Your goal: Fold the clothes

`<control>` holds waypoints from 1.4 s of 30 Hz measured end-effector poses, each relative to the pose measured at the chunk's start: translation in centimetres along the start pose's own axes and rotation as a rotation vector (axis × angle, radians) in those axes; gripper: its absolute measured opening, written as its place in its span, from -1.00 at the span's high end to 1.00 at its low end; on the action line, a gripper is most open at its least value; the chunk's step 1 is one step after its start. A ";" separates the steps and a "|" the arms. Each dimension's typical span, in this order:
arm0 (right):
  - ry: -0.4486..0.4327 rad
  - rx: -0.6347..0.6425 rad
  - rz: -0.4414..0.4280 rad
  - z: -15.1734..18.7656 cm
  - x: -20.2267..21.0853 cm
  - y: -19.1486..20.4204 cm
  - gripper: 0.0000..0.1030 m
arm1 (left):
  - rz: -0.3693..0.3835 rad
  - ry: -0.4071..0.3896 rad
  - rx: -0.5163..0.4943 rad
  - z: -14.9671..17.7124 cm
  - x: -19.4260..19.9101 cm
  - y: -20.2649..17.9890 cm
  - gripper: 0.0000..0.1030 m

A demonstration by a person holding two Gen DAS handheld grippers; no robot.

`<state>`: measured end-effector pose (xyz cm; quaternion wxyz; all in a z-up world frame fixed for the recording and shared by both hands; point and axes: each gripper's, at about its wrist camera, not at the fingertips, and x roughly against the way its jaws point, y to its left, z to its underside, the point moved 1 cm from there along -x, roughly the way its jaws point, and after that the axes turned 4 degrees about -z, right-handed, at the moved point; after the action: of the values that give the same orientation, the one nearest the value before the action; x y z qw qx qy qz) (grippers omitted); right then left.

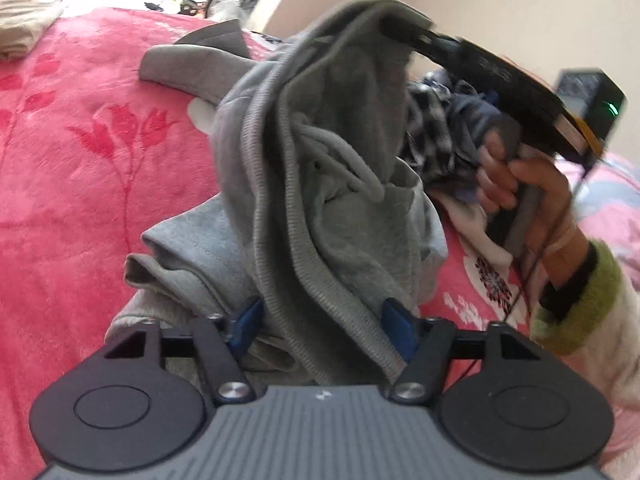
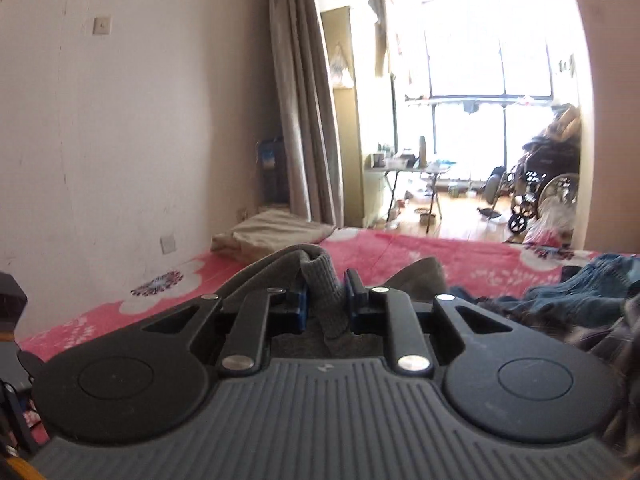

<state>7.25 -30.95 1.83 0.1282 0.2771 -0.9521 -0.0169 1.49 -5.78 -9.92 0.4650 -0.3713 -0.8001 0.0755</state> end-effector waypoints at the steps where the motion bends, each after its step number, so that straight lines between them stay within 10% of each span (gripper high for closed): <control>1: -0.002 0.003 0.011 0.0 0.4 0.0 0.69 | 0.002 -0.002 0.019 0.0 0.0 0.1 0.11; 6: -0.010 -0.017 0.066 0.1 1.4 -0.2 0.69 | -0.064 -0.040 0.007 -0.7 0.9 -0.9 0.69; 14: -0.157 -0.098 0.140 -4.4 4.5 -1.7 0.70 | 0.007 -0.246 -0.063 -6.6 10.6 -5.8 0.73; 21: -0.364 -0.271 0.039 -5.8 9.3 -2.8 0.68 | 0.150 -0.392 -0.127 -8.4 17.4 -10.1 0.73; 31: 0.113 -0.411 0.064 6.2 2.9 -1.3 0.32 | -0.071 -0.083 0.068 0.4 8.9 -3.8 0.73; 37: 0.183 -0.358 0.101 5.9 1.7 0.6 -0.94 | -0.082 -0.104 0.105 0.8 8.9 -2.2 0.72; 42: 0.168 -0.303 0.162 4.4 3.7 2.0 -0.98 | -0.085 -0.113 0.068 0.9 8.8 -2.9 0.72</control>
<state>2.08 -31.43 -1.40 0.2486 0.1774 -0.9438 -0.1266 -3.29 -1.78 -3.02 0.4342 -0.3164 -0.8370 0.1035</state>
